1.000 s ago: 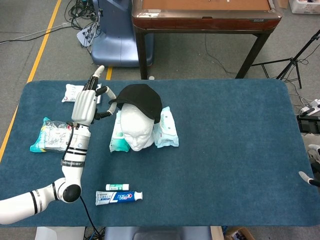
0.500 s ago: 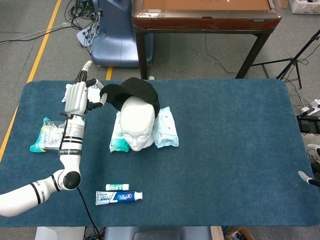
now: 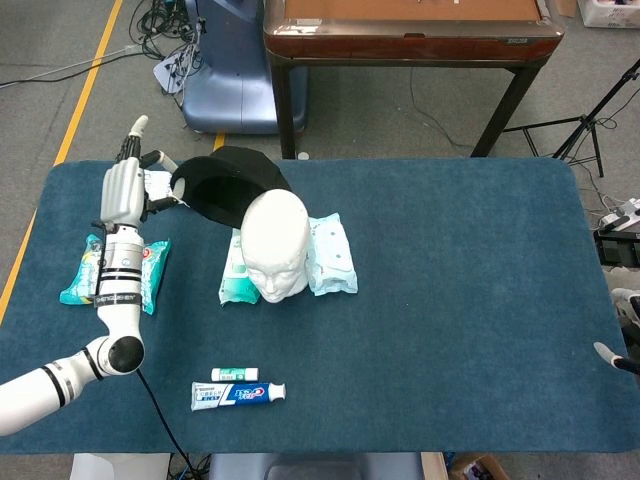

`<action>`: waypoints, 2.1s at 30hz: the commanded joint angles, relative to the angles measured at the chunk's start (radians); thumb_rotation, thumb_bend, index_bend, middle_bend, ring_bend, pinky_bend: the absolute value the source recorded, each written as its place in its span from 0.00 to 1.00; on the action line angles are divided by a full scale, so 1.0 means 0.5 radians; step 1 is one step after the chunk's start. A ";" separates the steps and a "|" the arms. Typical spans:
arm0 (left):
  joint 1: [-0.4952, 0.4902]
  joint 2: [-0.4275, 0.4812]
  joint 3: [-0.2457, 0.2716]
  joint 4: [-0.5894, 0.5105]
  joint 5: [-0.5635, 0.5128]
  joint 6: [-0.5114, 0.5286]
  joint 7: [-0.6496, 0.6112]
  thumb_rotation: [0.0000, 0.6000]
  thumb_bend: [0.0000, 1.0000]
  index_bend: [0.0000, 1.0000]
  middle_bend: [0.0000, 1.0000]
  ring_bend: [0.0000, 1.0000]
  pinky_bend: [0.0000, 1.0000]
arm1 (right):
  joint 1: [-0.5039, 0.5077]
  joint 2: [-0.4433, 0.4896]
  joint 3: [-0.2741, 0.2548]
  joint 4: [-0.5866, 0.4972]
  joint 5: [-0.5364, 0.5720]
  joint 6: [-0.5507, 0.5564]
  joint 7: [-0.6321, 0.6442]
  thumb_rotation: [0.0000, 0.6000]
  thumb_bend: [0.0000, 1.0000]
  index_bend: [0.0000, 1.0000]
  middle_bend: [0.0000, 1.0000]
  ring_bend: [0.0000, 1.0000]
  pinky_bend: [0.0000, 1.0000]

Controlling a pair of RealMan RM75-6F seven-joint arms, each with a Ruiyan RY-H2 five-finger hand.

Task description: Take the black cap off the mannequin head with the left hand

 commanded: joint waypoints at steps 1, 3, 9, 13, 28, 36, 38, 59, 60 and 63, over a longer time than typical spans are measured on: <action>0.025 0.026 0.015 0.012 0.009 0.002 -0.020 1.00 0.36 0.61 0.00 0.00 0.10 | 0.001 -0.001 0.000 0.000 0.001 0.000 -0.002 1.00 0.00 0.29 0.32 0.19 0.38; 0.054 0.051 0.026 0.026 0.017 0.000 -0.051 1.00 0.36 0.61 0.00 0.00 0.10 | 0.004 -0.004 0.000 0.000 0.004 -0.005 -0.010 1.00 0.00 0.29 0.32 0.19 0.38; 0.111 0.096 0.049 0.064 0.040 -0.019 -0.139 1.00 0.36 0.61 0.00 0.00 0.10 | 0.011 -0.012 -0.003 -0.004 0.005 -0.014 -0.034 1.00 0.00 0.29 0.32 0.19 0.38; 0.151 0.116 0.081 0.075 0.074 -0.013 -0.178 1.00 0.36 0.61 0.00 0.00 0.10 | 0.016 -0.016 -0.003 -0.004 0.008 -0.021 -0.046 1.00 0.00 0.29 0.32 0.19 0.38; 0.223 0.121 0.139 0.182 0.185 -0.021 -0.356 1.00 0.36 0.61 0.00 0.00 0.10 | 0.023 -0.018 -0.002 -0.003 0.018 -0.030 -0.051 1.00 0.00 0.29 0.32 0.19 0.38; 0.363 0.133 0.240 0.162 0.326 0.037 -0.544 1.00 0.36 0.61 0.00 0.00 0.10 | 0.023 -0.021 -0.005 -0.005 0.013 -0.025 -0.061 1.00 0.00 0.29 0.32 0.19 0.38; 0.425 0.154 0.271 0.120 0.370 0.085 -0.593 1.00 0.36 0.61 0.00 0.00 0.10 | 0.026 -0.024 -0.004 -0.003 0.021 -0.031 -0.066 1.00 0.00 0.29 0.32 0.19 0.38; 0.683 0.308 0.357 -0.158 0.644 0.324 -0.768 1.00 0.36 0.62 0.00 0.00 0.10 | 0.058 -0.059 -0.012 -0.009 0.034 -0.070 -0.159 1.00 0.00 0.29 0.32 0.19 0.38; 0.671 0.317 0.342 -0.161 0.630 0.307 -0.756 1.00 0.36 0.62 0.00 0.00 0.10 | 0.058 -0.059 -0.012 -0.009 0.036 -0.071 -0.160 1.00 0.00 0.29 0.32 0.19 0.38; 0.612 0.331 0.285 -0.141 0.582 0.241 -0.723 1.00 0.36 0.62 0.00 0.00 0.10 | 0.062 -0.059 -0.013 -0.006 0.038 -0.078 -0.160 1.00 0.00 0.29 0.32 0.19 0.38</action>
